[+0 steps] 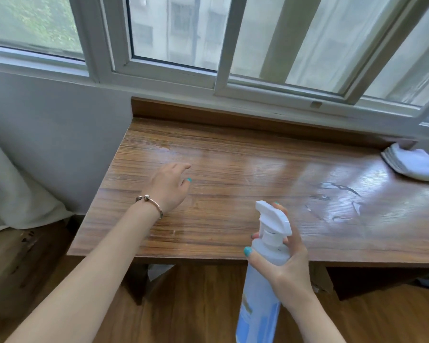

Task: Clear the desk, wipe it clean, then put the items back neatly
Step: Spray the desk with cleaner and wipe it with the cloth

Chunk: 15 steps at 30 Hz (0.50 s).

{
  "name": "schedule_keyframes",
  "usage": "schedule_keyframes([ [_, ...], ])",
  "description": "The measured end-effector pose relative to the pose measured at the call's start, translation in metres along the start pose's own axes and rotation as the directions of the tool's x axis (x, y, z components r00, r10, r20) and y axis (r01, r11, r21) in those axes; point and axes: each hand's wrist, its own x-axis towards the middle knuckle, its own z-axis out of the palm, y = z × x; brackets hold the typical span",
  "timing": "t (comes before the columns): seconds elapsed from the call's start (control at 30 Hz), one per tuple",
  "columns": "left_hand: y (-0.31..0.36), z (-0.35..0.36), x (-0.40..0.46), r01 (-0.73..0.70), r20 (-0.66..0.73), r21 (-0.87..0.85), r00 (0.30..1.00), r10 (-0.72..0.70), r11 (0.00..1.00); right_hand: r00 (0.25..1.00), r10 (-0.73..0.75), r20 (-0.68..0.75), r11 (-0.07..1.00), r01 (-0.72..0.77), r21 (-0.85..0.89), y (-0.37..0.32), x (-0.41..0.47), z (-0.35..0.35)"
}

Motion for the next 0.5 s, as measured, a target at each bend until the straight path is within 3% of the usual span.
schedule_keyframes([
  [0.5, 0.085, 0.039, -0.010, 0.094, -0.091, 0.006, 0.992, -0.093, 0.996, 0.987, -0.103, 0.119, 0.993, 0.095, 0.074, -0.008, 0.060, -0.089],
])
